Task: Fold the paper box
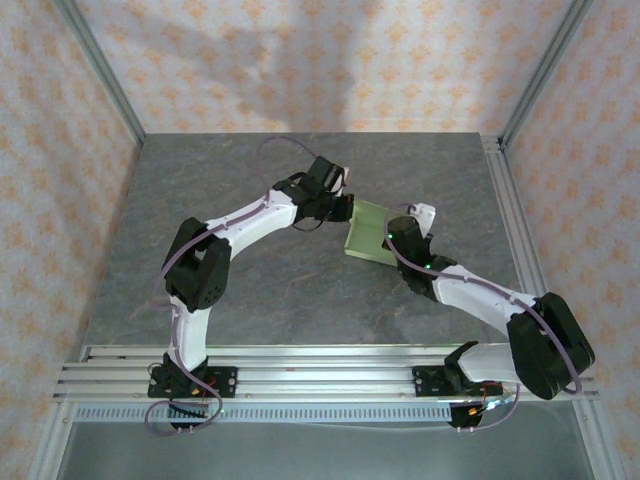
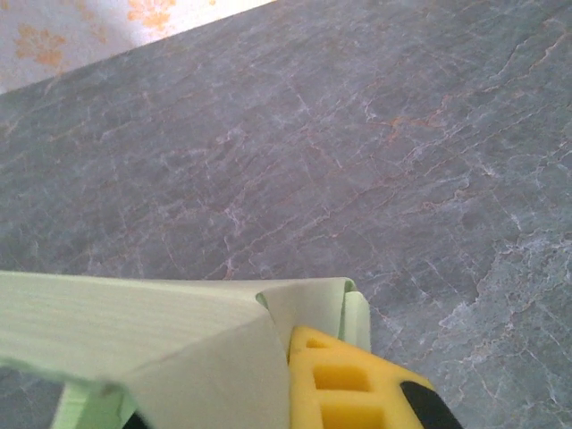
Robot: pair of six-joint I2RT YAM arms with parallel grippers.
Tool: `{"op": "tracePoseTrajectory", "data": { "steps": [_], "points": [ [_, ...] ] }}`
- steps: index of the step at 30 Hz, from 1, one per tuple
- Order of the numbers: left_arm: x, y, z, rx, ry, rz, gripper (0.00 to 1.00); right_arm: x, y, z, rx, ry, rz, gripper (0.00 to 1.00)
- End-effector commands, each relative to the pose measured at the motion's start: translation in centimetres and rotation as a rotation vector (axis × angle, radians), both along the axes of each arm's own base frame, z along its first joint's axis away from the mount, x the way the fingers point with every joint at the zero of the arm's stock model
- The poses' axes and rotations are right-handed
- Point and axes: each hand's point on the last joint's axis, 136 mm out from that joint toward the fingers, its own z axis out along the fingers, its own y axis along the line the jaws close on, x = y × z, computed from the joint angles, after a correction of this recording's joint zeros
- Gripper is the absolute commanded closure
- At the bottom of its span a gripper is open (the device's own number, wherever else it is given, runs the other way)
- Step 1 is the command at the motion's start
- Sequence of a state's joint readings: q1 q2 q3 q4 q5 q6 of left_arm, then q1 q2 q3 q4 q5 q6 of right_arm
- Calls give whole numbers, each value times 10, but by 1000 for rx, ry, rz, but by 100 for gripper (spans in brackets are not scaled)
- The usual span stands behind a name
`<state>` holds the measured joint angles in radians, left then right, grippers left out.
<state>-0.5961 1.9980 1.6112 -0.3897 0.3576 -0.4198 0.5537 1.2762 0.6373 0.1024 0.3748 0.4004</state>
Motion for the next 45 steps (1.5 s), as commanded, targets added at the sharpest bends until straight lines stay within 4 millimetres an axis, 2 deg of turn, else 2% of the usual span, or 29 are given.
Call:
{"op": "tracePoseTrajectory", "data": {
  "steps": [1,16,27,45],
  "points": [
    [4,17,-1,44,6,66,100,11,-5,34,70,-94,-95,100],
    [4,17,-6,33,26,93,100,-3,-7,-7,69,-76,-49,100],
    [1,19,-15,27,37,110,100,-9,-2,-22,56,-51,11,100],
    [-6,26,-27,31,41,131,100,-10,3,-27,48,-64,58,100]
  ]
}}
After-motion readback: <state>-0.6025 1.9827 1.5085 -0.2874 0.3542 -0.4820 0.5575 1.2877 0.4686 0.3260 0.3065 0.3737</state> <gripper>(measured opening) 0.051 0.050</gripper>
